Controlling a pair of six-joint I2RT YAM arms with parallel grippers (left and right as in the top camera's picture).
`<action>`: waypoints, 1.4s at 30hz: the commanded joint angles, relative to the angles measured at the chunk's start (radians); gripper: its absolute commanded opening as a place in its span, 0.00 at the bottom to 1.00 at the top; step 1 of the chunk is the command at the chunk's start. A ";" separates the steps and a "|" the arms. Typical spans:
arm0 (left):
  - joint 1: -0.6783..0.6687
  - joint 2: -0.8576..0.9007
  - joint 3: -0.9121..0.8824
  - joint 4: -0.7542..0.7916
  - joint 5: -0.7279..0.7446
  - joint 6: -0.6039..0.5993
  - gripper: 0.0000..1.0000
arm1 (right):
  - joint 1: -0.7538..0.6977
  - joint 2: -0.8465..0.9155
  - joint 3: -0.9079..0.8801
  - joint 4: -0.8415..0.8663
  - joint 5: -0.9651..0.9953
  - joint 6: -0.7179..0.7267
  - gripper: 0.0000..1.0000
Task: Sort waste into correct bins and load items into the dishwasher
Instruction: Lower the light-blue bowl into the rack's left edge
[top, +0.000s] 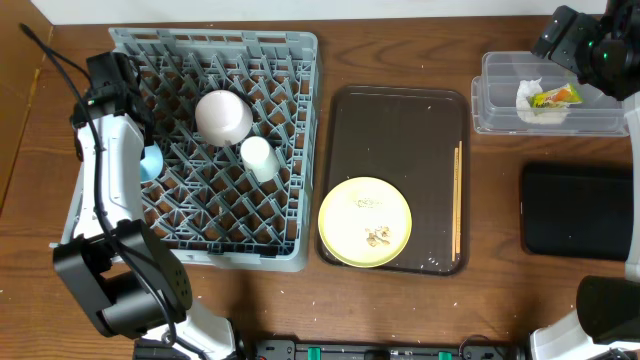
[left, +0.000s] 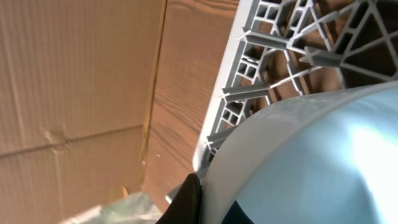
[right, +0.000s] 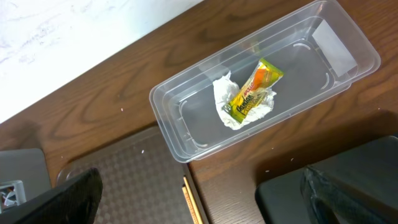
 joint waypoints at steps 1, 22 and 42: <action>-0.018 0.012 -0.001 0.022 -0.043 0.099 0.07 | -0.003 -0.001 0.006 -0.002 0.003 0.000 0.99; -0.013 0.044 -0.004 0.242 -0.141 0.376 0.07 | -0.003 -0.001 0.006 -0.002 0.003 0.000 0.99; -0.049 0.100 -0.018 0.237 -0.107 0.424 0.08 | -0.003 -0.001 0.006 -0.002 0.003 0.000 0.99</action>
